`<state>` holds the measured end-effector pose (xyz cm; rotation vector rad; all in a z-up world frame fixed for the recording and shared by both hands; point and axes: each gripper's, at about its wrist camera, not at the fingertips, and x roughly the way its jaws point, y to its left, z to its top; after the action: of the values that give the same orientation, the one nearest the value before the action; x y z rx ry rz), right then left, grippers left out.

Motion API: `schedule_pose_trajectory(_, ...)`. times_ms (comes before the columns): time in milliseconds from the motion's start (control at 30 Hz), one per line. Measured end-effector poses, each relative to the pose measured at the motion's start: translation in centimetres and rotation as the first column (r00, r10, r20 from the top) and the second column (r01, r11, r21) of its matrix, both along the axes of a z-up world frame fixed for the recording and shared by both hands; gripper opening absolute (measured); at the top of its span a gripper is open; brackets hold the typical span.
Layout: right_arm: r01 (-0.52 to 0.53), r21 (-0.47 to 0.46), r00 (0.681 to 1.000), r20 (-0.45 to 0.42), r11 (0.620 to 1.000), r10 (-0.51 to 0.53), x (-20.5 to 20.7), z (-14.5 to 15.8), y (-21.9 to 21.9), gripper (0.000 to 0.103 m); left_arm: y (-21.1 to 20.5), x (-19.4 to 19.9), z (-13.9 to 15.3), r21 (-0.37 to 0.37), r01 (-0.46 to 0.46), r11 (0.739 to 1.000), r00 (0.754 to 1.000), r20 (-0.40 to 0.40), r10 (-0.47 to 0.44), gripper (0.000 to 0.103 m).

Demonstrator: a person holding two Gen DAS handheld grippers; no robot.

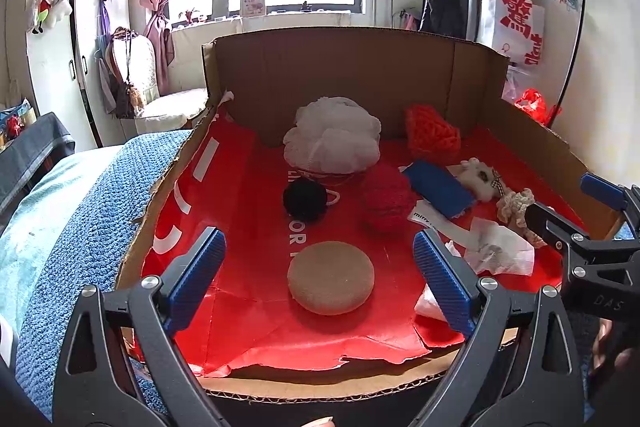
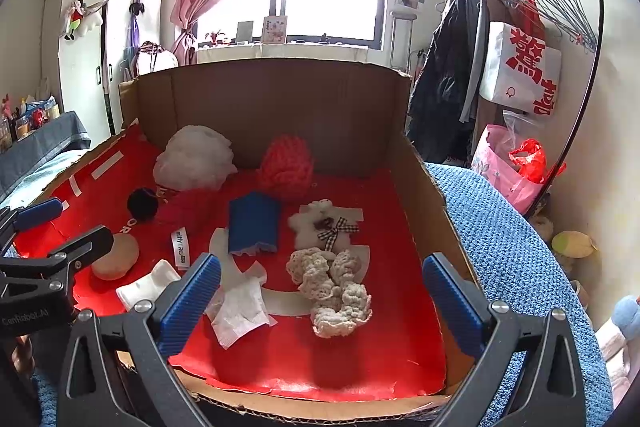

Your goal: Organize soft objects

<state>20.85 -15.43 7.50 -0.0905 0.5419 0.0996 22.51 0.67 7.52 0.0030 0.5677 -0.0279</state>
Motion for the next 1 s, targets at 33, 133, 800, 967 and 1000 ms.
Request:
schedule_pose_trajectory(33, 0.0, 0.0, 1.0, 0.0, 1.0, 0.0, 0.02, -0.03, 0.03, 0.103, 0.02, 0.0, 0.0, 0.0, 0.0, 1.0, 1.0, 0.0, 0.0, 0.096)
schedule_pose_trajectory(133, 0.0, -0.001, 1.0, 0.0, 1.0, 0.0, 0.03, -0.03, 0.01, 0.103, 0.01, 0.0, -0.09, 0.002, 0.0, 1.0, 1.0, 0.0, 0.0, 0.096)
schedule_pose_trajectory(800, 0.0, -0.002, 1.0, -0.001, 1.0, 0.0, 0.02, 0.01, 0.02, 0.103, -0.07, 0.02, -0.22, 0.006, -0.002, 1.0, 1.0, 0.001, 0.002, 0.096)
schedule_pose_trajectory(967, 0.0, -0.004, 1.0, -0.002, 1.0, 0.0, 0.11, -0.04, 0.04, 0.103, -0.07, 0.01, -0.21, 0.007, -0.002, 1.0, 1.0, 0.001, 0.002, 0.096)
schedule_pose_trajectory(1000, 0.001, -0.003, 1.0, -0.002, 1.0, -0.001, 0.08, -0.02, 0.03, 0.103, -0.07, 0.02, -0.23, 0.007, -0.002, 1.0, 1.0, 0.001, 0.002, 0.096)
